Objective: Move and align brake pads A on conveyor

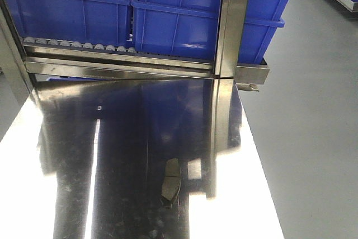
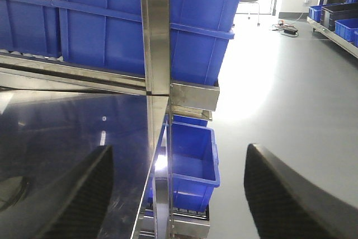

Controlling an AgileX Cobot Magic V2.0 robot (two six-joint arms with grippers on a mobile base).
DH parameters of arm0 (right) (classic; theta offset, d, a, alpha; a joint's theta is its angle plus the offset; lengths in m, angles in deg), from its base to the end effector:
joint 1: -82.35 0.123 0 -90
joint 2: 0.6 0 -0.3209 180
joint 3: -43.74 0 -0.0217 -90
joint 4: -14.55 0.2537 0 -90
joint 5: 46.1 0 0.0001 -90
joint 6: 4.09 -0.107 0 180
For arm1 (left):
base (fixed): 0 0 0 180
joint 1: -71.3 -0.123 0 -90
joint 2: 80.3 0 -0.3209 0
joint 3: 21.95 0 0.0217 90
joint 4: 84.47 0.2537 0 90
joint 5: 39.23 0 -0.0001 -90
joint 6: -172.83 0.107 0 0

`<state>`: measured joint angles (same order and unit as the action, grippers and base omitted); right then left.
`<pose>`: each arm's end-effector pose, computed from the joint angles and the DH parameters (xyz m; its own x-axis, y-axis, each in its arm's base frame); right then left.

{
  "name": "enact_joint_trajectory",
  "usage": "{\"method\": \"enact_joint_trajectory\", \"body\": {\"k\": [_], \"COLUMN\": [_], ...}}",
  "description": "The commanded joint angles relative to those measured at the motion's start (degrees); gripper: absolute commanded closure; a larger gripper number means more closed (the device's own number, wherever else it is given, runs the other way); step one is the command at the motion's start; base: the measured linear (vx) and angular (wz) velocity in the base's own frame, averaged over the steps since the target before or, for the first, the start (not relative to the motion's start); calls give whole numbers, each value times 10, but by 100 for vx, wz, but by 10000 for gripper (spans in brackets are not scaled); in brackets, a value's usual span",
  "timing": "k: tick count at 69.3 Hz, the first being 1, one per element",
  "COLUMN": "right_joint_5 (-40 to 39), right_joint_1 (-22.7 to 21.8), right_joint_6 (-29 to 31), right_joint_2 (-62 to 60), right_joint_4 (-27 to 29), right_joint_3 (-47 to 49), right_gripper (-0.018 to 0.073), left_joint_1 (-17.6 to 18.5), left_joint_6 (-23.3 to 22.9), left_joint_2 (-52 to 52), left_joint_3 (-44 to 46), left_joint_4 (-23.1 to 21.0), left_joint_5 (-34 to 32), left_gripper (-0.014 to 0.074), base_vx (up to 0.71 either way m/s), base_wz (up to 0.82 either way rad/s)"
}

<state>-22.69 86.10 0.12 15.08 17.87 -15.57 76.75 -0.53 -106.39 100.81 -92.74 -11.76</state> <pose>0.0360 0.0048 0.2807 -0.1433 -0.0297 -0.9892 -0.0910 0.9957 -0.0167 0.0602 -0.0129 0.2776 -0.3514 0.0211 -0.9360 0.1523 0.9877 -0.0349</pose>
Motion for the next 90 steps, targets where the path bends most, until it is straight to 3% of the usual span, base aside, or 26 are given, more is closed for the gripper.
{"method": "enact_joint_trajectory", "body": {"k": [1,82,90], "right_joint_5": [-44,-56,-21], "right_joint_1": [-2,-2,-2], "right_joint_6": [2,0,0], "right_joint_2": [8,11,52], "right_joint_4": [-3,0,-2], "right_joint_3": [15,17,41], "right_gripper": [75,75,75], "left_joint_1": [4,4,4], "left_joint_6": [-1,-1,-1], "left_joint_2": [9,9,9], "left_joint_3": [18,18,18], "left_joint_4": [-9,-9,-9], "left_joint_5": [-55,-55,-55], "left_gripper": [603,603,603], "base_vx": [0,0,0], "base_wz": [0,0,0]}}
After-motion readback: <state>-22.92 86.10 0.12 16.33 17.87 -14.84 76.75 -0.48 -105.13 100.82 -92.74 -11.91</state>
